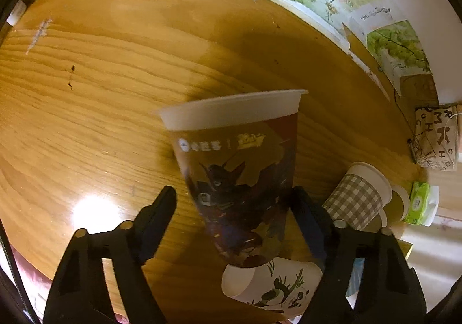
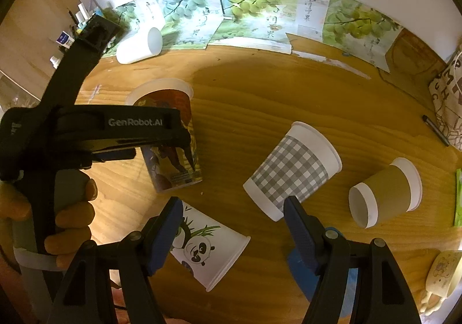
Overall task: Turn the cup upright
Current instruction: 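Close the left gripper around the brown printed cup's body, then lift the brown printed cup with the left gripper and turn it rim up, then carry the held brown cup with the left gripper toward the right tool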
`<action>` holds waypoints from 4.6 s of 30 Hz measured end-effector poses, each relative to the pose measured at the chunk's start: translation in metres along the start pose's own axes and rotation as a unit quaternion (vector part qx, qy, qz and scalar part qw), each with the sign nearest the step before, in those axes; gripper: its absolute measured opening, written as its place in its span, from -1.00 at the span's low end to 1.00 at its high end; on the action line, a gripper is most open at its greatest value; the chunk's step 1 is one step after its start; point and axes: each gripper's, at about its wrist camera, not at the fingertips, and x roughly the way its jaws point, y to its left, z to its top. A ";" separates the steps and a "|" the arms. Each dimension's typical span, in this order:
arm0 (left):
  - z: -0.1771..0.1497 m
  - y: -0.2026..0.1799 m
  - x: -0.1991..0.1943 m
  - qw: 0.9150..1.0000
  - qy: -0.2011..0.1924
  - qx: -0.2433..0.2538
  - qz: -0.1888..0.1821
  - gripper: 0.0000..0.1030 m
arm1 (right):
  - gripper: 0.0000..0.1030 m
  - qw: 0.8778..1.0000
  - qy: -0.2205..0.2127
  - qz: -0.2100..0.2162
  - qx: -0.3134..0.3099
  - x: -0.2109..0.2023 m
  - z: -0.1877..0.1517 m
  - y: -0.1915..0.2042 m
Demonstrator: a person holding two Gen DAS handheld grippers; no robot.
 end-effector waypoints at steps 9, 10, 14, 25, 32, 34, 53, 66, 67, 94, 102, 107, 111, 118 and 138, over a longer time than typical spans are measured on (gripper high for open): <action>0.003 -0.001 0.003 1.000 0.004 -0.003 0.001 0.43 | 0.42 1.000 -0.001 -0.004 0.016 0.001 0.002 -0.008; 0.003 -0.001 0.003 1.000 0.004 -0.003 0.001 0.43 | 0.42 1.000 -0.001 -0.005 0.016 0.001 0.001 -0.008; 0.002 0.000 0.003 1.000 0.003 0.002 0.001 0.42 | 0.42 1.000 -0.001 -0.005 0.018 0.001 0.001 -0.008; 0.000 -0.005 -0.004 0.999 -0.015 0.027 0.006 0.41 | 0.42 1.000 -0.012 -0.007 0.024 -0.003 -0.004 -0.008; -0.006 -0.005 -0.017 0.999 -0.024 0.040 0.011 0.41 | 0.42 0.999 -0.028 -0.003 0.027 -0.012 -0.011 -0.003; -0.008 -0.004 -0.021 0.999 -0.029 0.043 0.016 0.41 | 0.42 0.999 -0.033 -0.002 0.028 -0.015 -0.014 -0.002; -0.042 0.013 -0.078 0.986 -0.110 0.098 0.073 0.41 | 0.42 0.993 -0.106 0.026 0.033 -0.051 -0.049 0.029; -0.087 0.010 -0.105 0.975 -0.125 0.154 0.102 0.41 | 0.42 0.987 -0.152 0.045 0.038 -0.074 -0.074 0.032; -0.091 0.009 -0.105 0.974 -0.125 0.156 0.104 0.41 | 0.42 0.986 -0.153 0.045 0.038 -0.075 -0.076 0.032; -0.199 -0.014 -0.069 0.970 -0.059 0.201 0.125 0.41 | 0.42 0.986 -0.130 0.069 0.083 -0.089 -0.176 0.003; -0.217 -0.033 -0.043 0.966 -0.029 0.228 0.121 0.41 | 0.42 0.986 -0.116 0.057 0.107 -0.089 -0.199 -0.017; -0.225 -0.048 -0.029 0.963 -0.014 0.245 0.113 0.41 | 0.42 0.985 -0.107 0.047 0.124 -0.086 -0.212 -0.032; -0.227 -0.060 -0.017 0.961 -0.001 0.256 0.106 0.41 | 0.42 0.985 -0.099 0.042 0.136 -0.084 -0.217 -0.043; -0.226 -0.072 0.003 0.960 0.024 0.259 0.098 0.41 | 0.42 0.984 -0.085 0.031 0.153 -0.078 -0.219 -0.056; -0.199 -0.063 0.026 0.964 0.063 0.245 0.087 0.43 | 0.42 0.984 -0.055 0.015 0.171 -0.062 -0.218 -0.065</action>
